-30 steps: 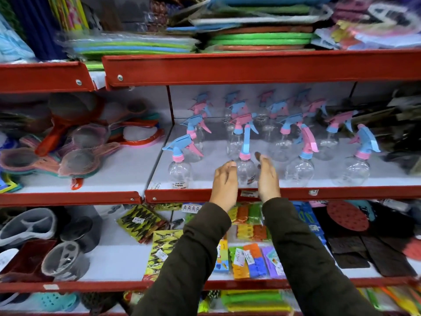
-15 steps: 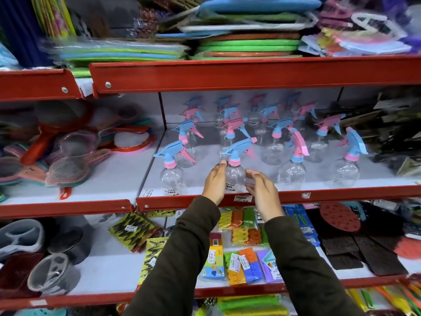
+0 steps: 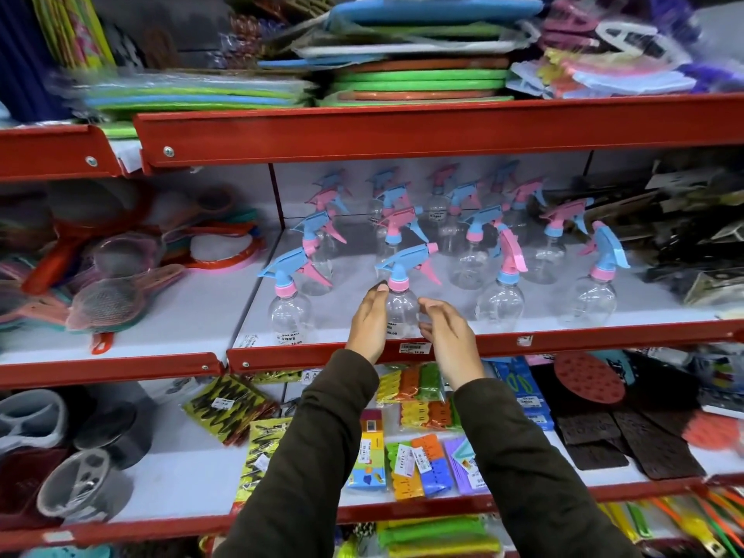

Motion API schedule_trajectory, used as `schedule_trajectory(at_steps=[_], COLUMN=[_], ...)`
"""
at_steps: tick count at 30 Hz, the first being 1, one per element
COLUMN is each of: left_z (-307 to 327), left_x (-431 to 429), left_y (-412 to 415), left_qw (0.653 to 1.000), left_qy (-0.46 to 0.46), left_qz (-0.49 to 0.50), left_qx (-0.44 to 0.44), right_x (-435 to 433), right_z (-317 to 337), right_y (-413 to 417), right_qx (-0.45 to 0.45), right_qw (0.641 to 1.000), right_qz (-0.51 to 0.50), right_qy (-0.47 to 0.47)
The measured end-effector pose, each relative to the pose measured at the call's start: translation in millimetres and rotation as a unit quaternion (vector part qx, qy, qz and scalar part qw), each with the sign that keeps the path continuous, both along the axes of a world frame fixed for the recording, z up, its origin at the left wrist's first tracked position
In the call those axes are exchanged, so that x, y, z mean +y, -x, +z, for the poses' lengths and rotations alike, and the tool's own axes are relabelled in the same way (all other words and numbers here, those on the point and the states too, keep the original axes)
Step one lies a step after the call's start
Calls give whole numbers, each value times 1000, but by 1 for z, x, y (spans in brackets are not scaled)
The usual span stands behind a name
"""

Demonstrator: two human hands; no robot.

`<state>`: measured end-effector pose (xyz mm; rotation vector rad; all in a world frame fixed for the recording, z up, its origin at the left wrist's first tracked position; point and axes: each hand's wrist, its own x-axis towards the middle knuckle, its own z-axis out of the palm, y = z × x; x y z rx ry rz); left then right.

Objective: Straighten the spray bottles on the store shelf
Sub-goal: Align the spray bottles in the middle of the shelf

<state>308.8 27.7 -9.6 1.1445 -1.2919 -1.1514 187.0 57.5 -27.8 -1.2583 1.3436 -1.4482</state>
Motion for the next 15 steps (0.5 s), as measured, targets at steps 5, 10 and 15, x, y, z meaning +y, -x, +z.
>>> schedule_trajectory(at_steps=[5, 10, 15], left_z=[1, 9, 4], left_x=[10, 35, 50], left_y=[9, 41, 101], left_qw=[983, 944, 956], left_qy=[78, 192, 202], left_qz=[161, 261, 210], left_qx=[31, 66, 27], right_x=[15, 26, 28], right_z=[4, 6, 2], right_y=[15, 54, 98], right_qx=[-24, -47, -50], right_qw=[999, 996, 993], right_qz=[13, -25, -54], right_qy=[23, 65, 88])
